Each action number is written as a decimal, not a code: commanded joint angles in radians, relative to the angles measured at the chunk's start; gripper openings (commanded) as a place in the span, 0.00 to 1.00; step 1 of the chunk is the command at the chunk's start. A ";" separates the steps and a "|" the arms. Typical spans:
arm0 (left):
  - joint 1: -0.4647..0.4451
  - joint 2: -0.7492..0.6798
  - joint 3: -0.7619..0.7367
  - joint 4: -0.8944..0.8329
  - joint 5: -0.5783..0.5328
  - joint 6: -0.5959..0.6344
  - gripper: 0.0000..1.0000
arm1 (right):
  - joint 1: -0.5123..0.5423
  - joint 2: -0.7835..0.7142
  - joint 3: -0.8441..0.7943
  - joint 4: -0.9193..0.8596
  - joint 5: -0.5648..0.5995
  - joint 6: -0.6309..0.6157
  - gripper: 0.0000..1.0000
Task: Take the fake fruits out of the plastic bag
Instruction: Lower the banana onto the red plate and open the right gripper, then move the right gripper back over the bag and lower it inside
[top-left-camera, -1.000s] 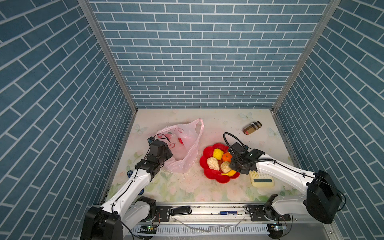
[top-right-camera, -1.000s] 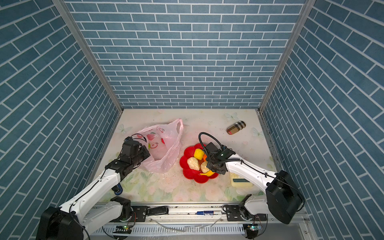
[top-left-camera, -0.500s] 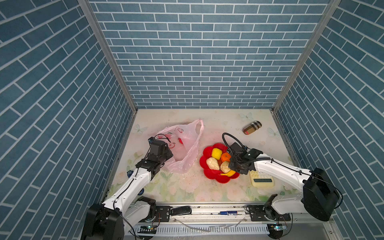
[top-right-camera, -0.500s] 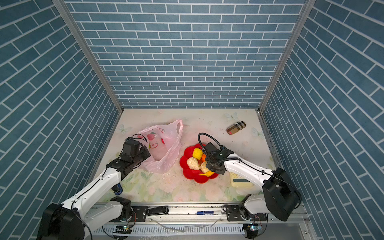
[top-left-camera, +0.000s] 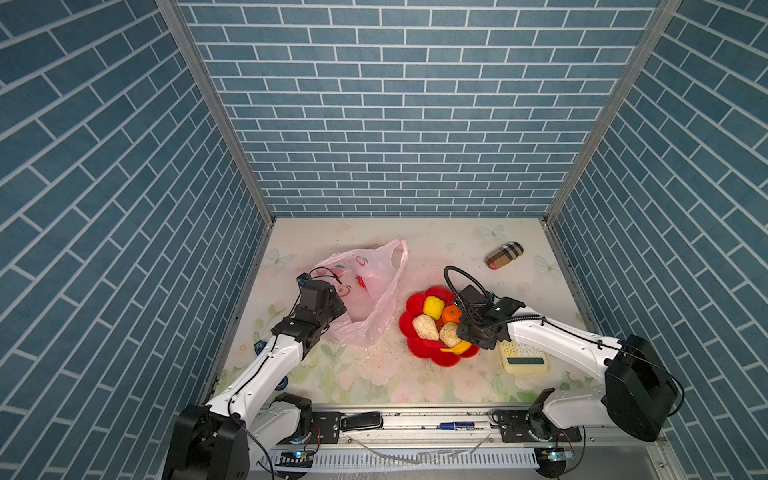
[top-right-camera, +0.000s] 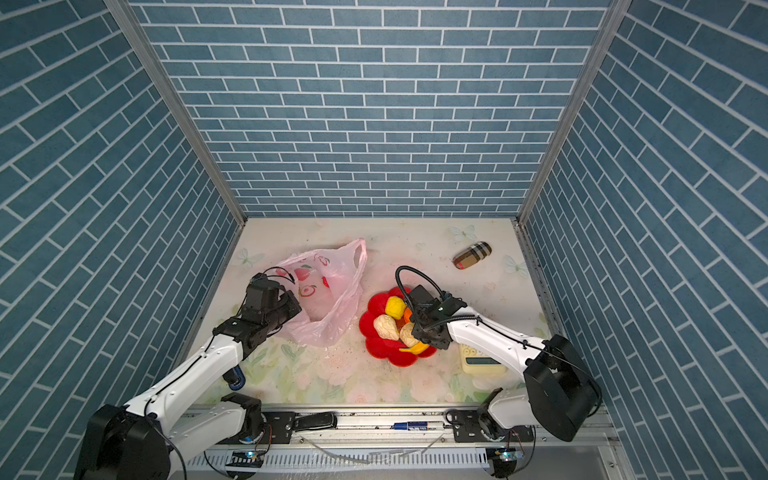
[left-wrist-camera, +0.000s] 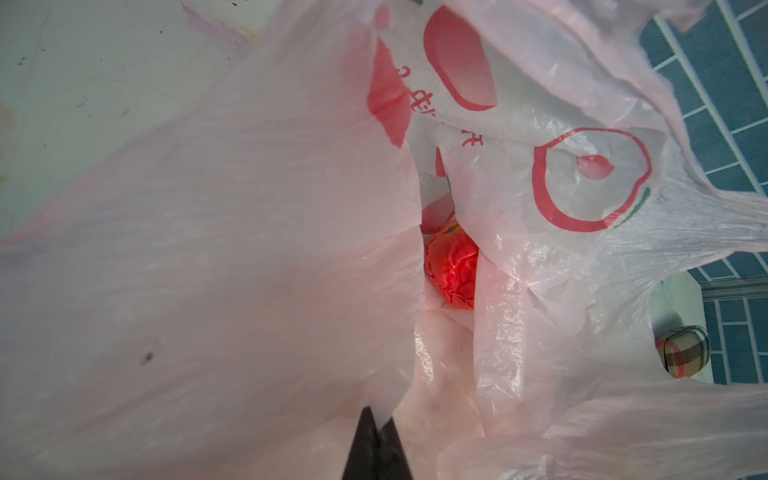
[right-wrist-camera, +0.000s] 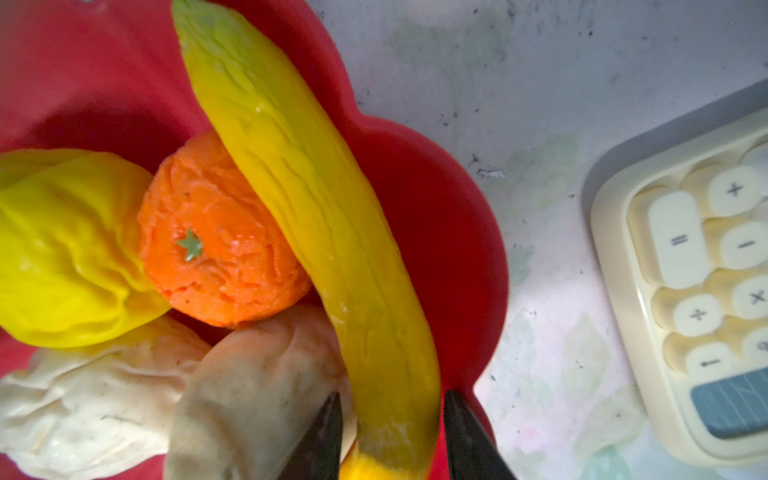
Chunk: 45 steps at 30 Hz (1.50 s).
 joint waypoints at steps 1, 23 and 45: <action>0.008 -0.005 0.015 0.003 0.003 0.019 0.03 | -0.001 0.001 -0.006 -0.037 0.015 0.034 0.43; 0.014 -0.099 -0.015 -0.084 0.071 0.082 0.04 | -0.001 -0.026 0.390 -0.271 0.173 -0.303 0.47; 0.014 -0.213 -0.152 -0.141 0.070 0.084 0.03 | 0.208 0.669 1.108 0.029 -0.183 -0.572 0.47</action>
